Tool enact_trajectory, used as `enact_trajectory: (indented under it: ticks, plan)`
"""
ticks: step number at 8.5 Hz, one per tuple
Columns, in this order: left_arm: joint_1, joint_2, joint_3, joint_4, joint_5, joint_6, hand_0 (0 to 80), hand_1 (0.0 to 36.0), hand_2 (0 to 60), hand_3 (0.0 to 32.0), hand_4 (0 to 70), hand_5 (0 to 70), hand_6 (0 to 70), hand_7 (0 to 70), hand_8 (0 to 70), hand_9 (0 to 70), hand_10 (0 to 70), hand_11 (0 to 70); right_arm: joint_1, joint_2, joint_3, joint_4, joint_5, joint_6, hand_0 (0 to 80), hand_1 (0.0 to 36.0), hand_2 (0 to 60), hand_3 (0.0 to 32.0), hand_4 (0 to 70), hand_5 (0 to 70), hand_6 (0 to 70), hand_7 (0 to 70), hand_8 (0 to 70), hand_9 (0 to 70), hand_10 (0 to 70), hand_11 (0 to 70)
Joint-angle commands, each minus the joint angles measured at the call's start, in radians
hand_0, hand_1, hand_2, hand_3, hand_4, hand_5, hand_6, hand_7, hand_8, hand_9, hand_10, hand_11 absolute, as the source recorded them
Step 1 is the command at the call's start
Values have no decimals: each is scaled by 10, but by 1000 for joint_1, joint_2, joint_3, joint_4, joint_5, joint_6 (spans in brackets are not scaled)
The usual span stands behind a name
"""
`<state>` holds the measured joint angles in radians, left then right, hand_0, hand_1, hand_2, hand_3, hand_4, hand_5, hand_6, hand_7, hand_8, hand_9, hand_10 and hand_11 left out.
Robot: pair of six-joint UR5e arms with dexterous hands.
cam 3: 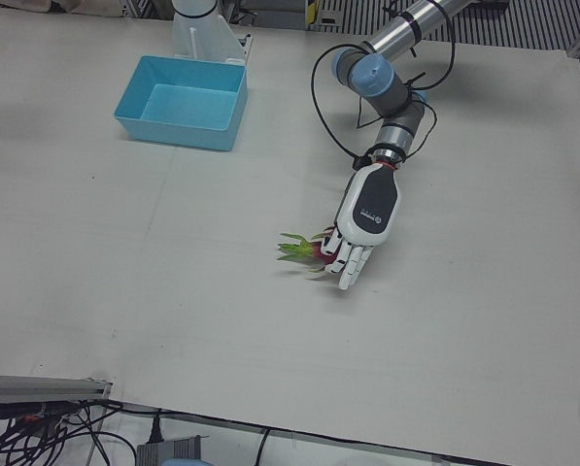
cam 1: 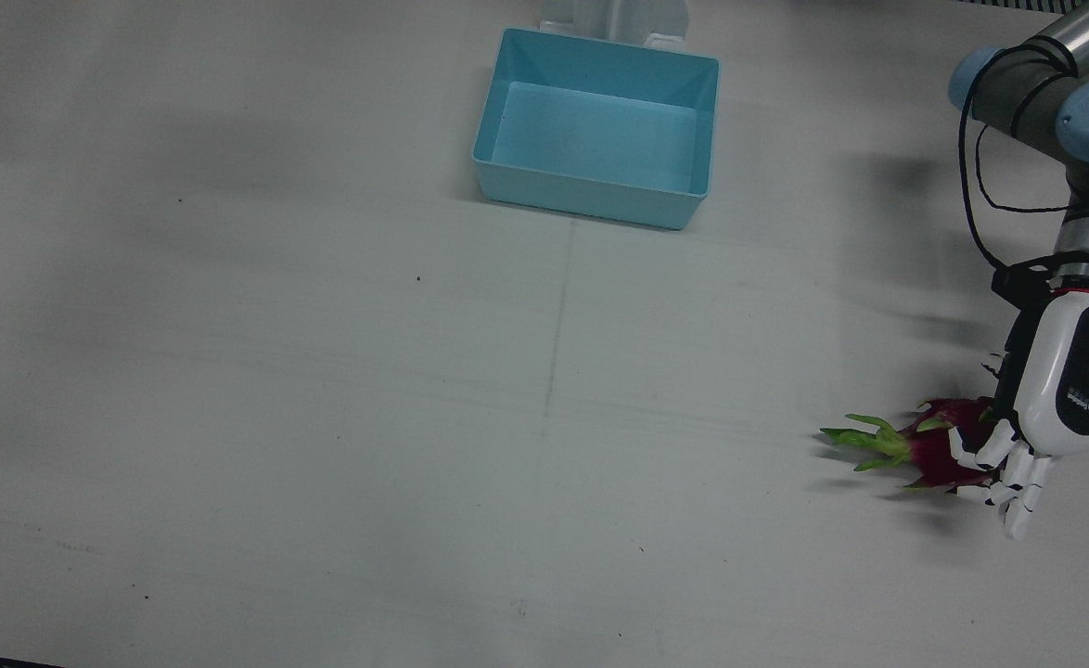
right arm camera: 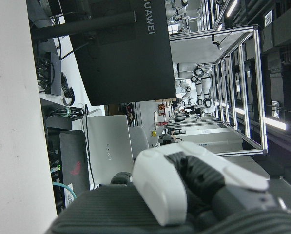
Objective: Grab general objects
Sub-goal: 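Close the left hand's fingers around the dragon fruit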
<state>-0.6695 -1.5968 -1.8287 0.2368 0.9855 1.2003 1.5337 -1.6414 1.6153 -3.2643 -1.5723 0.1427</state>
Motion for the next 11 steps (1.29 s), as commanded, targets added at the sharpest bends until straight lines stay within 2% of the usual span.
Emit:
enact_trajectory:
  ticks: [1,2,4,6,7,8,10,11]
  plan:
    - [2,-84,52,76,5,-1,800,360,600,0,0,700,0,461,0,78,0,1,0,0,0,0,0,0,0,0,0,0,0,0,0,0,0,0,0,0]
    - [4,-89,58,81,5,-1,800,360,600,0,0,700,0,453,0,76,0,2,0,0,0,0,0,0,0,0,0,0,0,0,0,0,0,0,0,0]
    - [4,-89,71,82,5,-1,800,360,600,0,0,700,0,479,0,82,0,10,-1,0,0,0,0,0,0,0,0,0,0,0,0,0,0,0,0,0]
    - [4,-92,84,84,7,-1,800,360,600,0,0,700,0,523,0,90,0,19,0,0,0,0,0,0,0,0,0,0,0,0,0,0,0,0,0,0]
    - [4,-98,86,87,7,-1,800,360,600,0,0,700,0,534,0,92,0,54,-1,0,0,0,0,0,0,0,0,0,0,0,0,0,0,0,0,0]
    - [4,-98,88,87,7,-1,800,360,600,0,0,700,0,583,0,102,0,44,-1,0,0,0,0,0,0,0,0,0,0,0,0,0,0,0,0,0]
    - [4,-98,91,87,5,1,800,360,600,0,0,700,0,644,0,114,35,113,-1,0,0,0,0,0,0,0,0,0,0,0,0,0,0,0,0,0]
    - [5,-100,100,84,7,1,800,360,600,0,0,700,0,700,0,126,85,186,-1,0,0,0,0,0,0,0,0,0,0,0,0,0,0,0,0,0]
